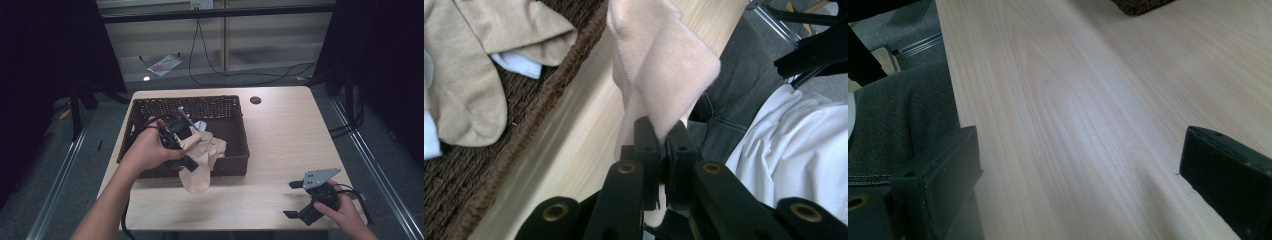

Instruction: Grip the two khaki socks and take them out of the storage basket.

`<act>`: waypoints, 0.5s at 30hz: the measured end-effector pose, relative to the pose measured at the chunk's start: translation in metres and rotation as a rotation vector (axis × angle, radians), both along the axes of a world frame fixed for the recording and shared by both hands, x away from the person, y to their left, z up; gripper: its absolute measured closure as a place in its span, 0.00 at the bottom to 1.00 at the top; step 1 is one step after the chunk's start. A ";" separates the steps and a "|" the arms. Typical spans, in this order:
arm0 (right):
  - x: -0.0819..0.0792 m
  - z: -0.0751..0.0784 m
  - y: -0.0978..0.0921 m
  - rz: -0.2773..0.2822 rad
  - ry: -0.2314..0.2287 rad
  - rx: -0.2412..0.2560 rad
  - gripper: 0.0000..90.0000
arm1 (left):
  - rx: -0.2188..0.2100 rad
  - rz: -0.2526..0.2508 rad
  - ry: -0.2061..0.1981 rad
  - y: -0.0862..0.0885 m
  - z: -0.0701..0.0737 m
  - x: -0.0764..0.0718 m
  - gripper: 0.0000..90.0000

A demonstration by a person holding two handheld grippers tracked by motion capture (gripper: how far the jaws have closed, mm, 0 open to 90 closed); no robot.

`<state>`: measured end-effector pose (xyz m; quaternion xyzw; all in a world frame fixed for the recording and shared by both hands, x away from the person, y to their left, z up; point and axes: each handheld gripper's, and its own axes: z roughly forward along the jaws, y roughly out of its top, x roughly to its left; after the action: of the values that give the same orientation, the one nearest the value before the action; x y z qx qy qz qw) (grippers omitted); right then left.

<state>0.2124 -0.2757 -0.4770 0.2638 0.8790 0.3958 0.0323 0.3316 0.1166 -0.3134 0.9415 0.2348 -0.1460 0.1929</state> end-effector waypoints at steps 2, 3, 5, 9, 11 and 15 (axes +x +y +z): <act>0.000 0.000 0.000 -0.001 0.002 0.001 0.03 | -0.007 -0.008 -0.003 -0.001 -0.002 -0.002 0.96; 0.000 0.000 0.000 -0.001 0.001 -0.001 0.03 | -0.003 -0.013 0.002 -0.002 -0.003 -0.003 0.96; 0.000 0.000 0.000 0.000 0.001 0.000 0.03 | -0.003 -0.017 0.005 -0.003 -0.007 -0.004 0.96; 0.000 0.000 0.000 0.000 0.001 0.000 0.03 | 0.001 -0.021 0.004 -0.004 -0.016 -0.005 0.95; 0.000 0.000 0.000 0.000 0.000 0.001 0.03 | 0.006 -0.023 0.005 -0.005 -0.021 -0.005 0.94; 0.000 0.000 0.000 0.000 0.001 0.001 0.03 | 0.001 -0.023 0.002 -0.007 -0.029 -0.005 0.94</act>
<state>0.2120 -0.2758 -0.4766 0.2639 0.8788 0.3962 0.0316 0.3262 0.1097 -0.3428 0.9440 0.2244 -0.1488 0.1906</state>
